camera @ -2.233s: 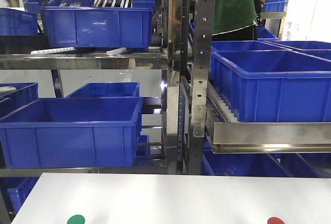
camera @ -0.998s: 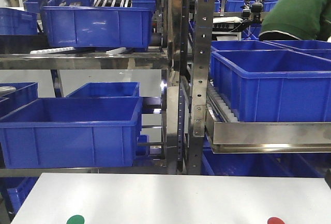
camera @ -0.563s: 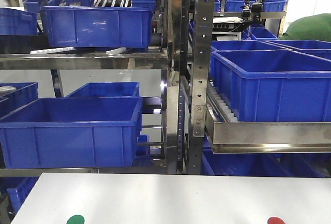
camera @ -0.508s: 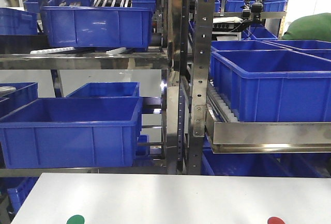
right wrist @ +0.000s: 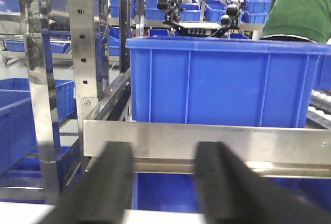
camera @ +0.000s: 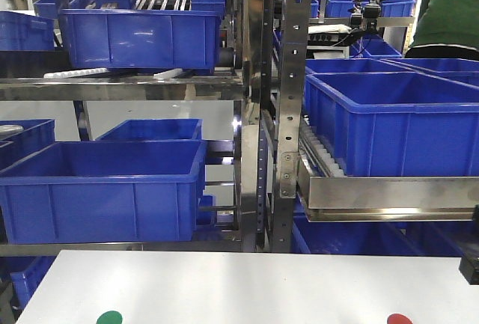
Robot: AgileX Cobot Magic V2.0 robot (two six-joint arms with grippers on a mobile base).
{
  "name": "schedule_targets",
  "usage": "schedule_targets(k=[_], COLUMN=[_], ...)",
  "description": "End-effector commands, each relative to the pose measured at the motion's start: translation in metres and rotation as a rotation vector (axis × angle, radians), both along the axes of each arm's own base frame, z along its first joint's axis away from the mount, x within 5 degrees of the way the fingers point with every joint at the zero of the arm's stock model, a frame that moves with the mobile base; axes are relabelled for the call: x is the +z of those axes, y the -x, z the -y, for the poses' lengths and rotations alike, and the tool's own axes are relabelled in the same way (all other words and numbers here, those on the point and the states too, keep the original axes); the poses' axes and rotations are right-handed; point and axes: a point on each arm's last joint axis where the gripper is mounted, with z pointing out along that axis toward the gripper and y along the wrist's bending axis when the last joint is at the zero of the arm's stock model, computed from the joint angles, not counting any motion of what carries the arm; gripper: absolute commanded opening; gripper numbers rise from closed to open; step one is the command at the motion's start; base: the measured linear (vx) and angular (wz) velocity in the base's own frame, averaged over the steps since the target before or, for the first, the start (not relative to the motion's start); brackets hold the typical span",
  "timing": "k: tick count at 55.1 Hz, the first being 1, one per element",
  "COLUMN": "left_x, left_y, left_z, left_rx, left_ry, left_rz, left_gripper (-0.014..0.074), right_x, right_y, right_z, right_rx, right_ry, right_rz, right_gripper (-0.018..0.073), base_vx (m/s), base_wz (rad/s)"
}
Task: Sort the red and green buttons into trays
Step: 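Lower the right gripper onto the red button and close on it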
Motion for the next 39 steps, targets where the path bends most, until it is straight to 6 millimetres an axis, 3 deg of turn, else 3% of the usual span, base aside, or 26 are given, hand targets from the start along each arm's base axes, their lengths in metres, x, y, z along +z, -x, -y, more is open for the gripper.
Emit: schedule_targets(k=[1,8,19,28,39], left_x=[0.022,0.022,0.017,0.013,0.014], left_y=[-0.001,-0.001,-0.005,-0.007,-0.007], left_z=[0.0,0.0,0.001,0.001,0.001], left_rx=[0.006,0.006,0.005,0.006,0.006], left_ry=[0.031,0.031,0.028,0.045,0.051], left_rz=[0.134,0.134,0.096,0.081,0.092], left_gripper=[0.0321,0.0452,0.0528,0.0524,0.0524], right_x=[0.02,0.023,0.02,-0.033,-0.116], right_y=[-0.003,-0.003,-0.009,-0.026,-0.003], right_z=[0.002,0.002,0.001,-0.01,-0.025], right_rx=[-0.009,-0.009,0.014,0.131,0.279], right_ry=[-0.017,-0.027,-0.126,-0.044,-0.136], right_rz=[0.127,0.173,0.188,0.003,-0.075], right_gripper=[0.0577,0.0708,0.0715,0.0666,0.058], base_vx=[0.0,0.0,0.0,0.0,0.0], base_wz=[0.0,0.0,0.0,0.0,0.0])
